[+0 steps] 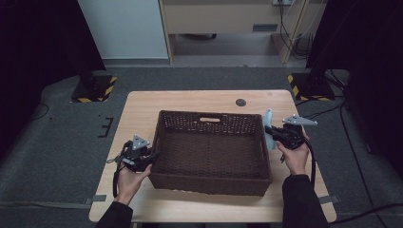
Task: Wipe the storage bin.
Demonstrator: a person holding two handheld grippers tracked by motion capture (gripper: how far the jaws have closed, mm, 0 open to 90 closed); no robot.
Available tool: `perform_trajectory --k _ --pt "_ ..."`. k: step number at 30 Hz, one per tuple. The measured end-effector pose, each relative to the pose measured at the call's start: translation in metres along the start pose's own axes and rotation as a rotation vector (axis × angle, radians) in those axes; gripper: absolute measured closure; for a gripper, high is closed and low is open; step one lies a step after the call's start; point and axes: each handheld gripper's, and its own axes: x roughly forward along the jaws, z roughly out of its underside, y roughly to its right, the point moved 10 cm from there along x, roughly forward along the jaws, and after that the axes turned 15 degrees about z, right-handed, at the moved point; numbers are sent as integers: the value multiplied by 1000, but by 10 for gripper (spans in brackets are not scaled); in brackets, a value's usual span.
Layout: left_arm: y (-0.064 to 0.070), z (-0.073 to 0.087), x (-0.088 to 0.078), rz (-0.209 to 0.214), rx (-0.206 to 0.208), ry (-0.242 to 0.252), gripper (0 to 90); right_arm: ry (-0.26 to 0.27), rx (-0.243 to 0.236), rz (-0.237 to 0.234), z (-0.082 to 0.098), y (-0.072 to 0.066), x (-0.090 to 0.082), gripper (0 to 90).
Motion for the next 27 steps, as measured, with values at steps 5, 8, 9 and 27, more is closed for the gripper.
perform_trajectory --k 5,8,9,27 --pt "0 0 0 -6 -6 3 680 -69 -53 6 14 1 9 848" --pt "0 0 0 -13 -7 4 687 -149 -61 7 36 1 18 848" --pt "0 0 0 -16 -8 4 688 -167 -68 7 42 1 20 848" --pt "-9 -8 6 -18 -28 7 691 -31 -66 -26 10 -1 -9 848"
